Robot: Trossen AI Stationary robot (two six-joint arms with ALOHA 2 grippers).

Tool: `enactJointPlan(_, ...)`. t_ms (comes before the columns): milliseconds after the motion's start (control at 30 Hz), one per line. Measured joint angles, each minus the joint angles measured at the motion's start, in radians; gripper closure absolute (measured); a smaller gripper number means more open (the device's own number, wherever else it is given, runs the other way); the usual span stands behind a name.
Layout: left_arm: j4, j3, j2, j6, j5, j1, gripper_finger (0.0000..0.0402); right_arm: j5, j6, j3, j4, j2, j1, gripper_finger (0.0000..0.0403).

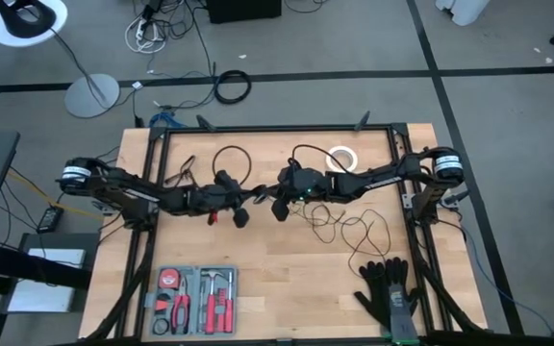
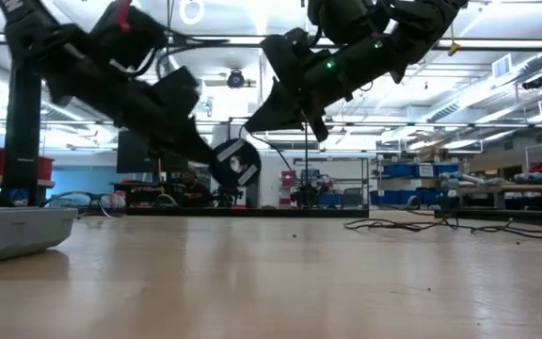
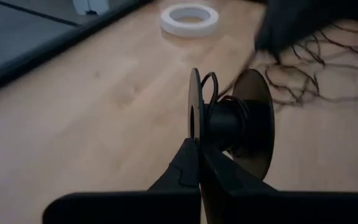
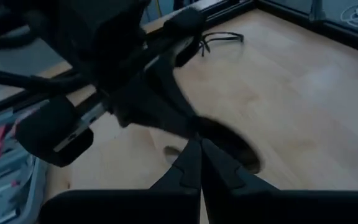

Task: Coil cords
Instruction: Coil the black wire on the black spool

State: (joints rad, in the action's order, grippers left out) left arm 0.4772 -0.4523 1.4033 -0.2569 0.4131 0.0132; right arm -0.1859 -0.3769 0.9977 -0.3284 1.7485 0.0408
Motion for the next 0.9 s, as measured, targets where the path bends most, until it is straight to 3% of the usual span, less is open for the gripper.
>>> enactJointPlan(367,0.036,-0.121,0.111,-0.029,0.035,0.0,0.0401,-0.003,0.041,0.0,-0.026,0.0,-0.007,0.0391)
enactJointPlan(667,0.202,-0.118,0.116,-0.042,0.062,0.001,0.0401,0.017,0.026,-0.002,0.11,0.002,-0.02,0.0346)
enactJointPlan(900,0.397,-0.011,0.118,-0.077,0.053,0.005,0.0401,0.045,0.03,0.0,0.204,-0.003,-0.032,0.0342)
